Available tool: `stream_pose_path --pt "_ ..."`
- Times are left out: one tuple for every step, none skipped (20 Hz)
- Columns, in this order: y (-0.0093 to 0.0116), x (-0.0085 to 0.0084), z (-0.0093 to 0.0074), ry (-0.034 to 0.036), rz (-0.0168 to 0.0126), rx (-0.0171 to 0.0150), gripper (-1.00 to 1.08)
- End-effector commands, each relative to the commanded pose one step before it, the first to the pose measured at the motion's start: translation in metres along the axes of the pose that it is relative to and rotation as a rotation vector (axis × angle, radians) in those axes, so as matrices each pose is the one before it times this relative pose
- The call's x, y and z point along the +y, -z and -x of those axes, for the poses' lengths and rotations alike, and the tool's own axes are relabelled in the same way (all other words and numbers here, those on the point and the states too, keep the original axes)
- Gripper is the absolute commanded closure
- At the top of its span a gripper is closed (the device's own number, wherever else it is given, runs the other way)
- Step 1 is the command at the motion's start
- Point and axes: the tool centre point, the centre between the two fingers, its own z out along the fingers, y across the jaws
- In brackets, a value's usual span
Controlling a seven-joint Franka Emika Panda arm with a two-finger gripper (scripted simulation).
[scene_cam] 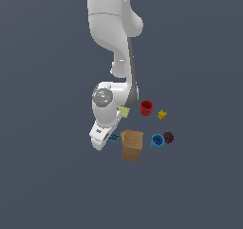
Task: Pick up a designated object from a clutter of objects.
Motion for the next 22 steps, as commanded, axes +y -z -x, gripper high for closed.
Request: stream_pose_path --pt "-0.00381 0.00084 -0.00017 0.00013 0.00134 0.00047 -0.92" --pt "-0.00026 0.00005 -0.00001 0.0 0.0 0.0 -0.92" --pt "0.0 0.0 0.0 0.0 0.0 0.0 1.08" --pt "0.0 0.0 0.0 0.0 0.0 0.0 1.08" --pt "0.0 0.0 0.0 0.0 0.0 0.0 1.08" --pt "0.0 0.0 0.0 0.0 0.0 0.0 1.08" --pt "0.0 0.0 0.0 0.0 0.0 0.0 1.08" --pt "0.0 0.0 0.0 0.0 0.0 0.0 1.08" --pt "0.0 0.0 0.0 0.0 0.0 0.0 1.08" --pt "0.0 0.0 0.0 0.0 0.0 0.0 1.08" --pt "0.0 0.0 0.0 0.0 0.0 0.0 1.08" --pt "0.0 0.0 0.0 0.0 0.0 0.0 1.08" --pt "0.00034 0.00012 -0.00004 0.00007 0.00048 0.00001 1.08" --pt "0.00024 -0.00009 -0.00011 0.0 0.0 0.0 1.08" --pt "0.00072 -0.00027 -0.00033 0.0 0.0 0.0 1.08" --pt "0.0012 -0.00045 -0.00055 0.0 0.0 0.0 1.08" --pt "0.00169 -0.00063 -0.00077 0.0 0.0 0.0 1.08" --pt "0.00217 -0.00081 -0.00099 0.0 0.0 0.0 1.08" --pt "0.00266 -0.00099 -0.00121 0.0 0.0 0.0 1.08" --pt "0.00321 -0.00123 -0.00157 0.00023 0.00024 -0.00036 1.08" --pt "0.00366 -0.00135 -0.00167 0.0 0.0 0.0 1.08" --pt "0.00417 -0.00154 -0.0019 0.0 0.0 0.0 1.08"
